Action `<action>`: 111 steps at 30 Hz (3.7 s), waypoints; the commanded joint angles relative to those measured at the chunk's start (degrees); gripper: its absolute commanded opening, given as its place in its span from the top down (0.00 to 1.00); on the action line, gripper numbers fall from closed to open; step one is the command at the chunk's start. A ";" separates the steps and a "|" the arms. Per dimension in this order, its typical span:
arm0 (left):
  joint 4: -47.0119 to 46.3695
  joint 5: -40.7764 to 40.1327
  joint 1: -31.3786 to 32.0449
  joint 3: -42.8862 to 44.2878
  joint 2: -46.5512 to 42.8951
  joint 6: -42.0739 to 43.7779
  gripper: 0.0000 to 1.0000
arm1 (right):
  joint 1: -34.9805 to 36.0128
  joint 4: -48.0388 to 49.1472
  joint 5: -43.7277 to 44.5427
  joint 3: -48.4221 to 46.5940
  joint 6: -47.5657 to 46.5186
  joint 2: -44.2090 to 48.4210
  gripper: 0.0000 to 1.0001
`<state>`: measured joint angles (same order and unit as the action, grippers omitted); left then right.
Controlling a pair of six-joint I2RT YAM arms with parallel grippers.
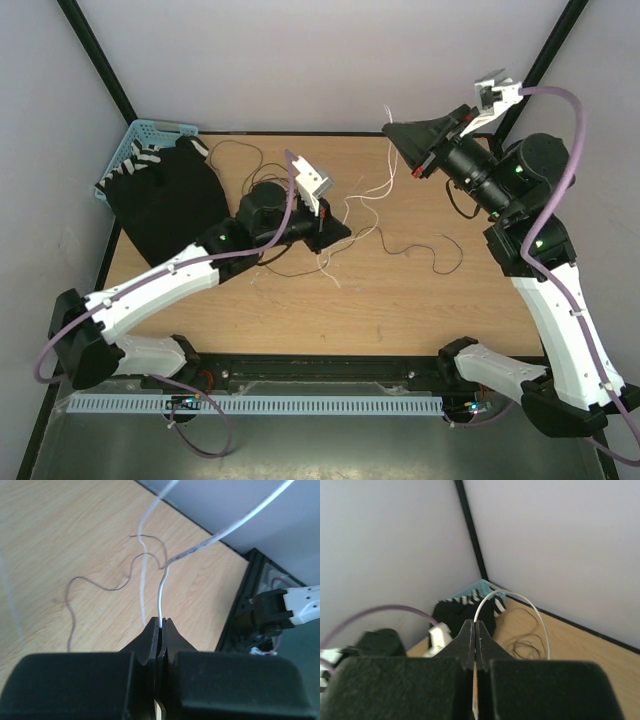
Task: Zip-tie the wires
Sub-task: Straighten the cable at the center of the board.
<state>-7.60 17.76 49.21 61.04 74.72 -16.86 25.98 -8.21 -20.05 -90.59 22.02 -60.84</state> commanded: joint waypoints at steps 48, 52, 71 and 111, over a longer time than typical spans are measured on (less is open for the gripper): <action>28.50 -23.33 1.59 34.11 0.40 9.44 1.00 | 0.38 1.03 -14.91 28.34 -3.67 14.53 0.17; 28.48 -23.48 1.59 33.36 -0.03 9.61 1.00 | 0.31 0.50 -11.50 27.68 -5.12 14.48 0.17; 27.96 -25.27 1.55 30.22 -1.83 10.25 1.00 | 0.32 -1.87 -10.49 29.59 -6.57 13.64 0.19; 32.11 -20.64 -23.54 8.78 -8.79 6.24 1.00 | 40.30 22.29 16.53 45.46 -12.75 -11.54 0.14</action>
<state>25.23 -5.74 27.09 71.16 68.01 -10.00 64.71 1.52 -8.49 -42.15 12.78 -66.57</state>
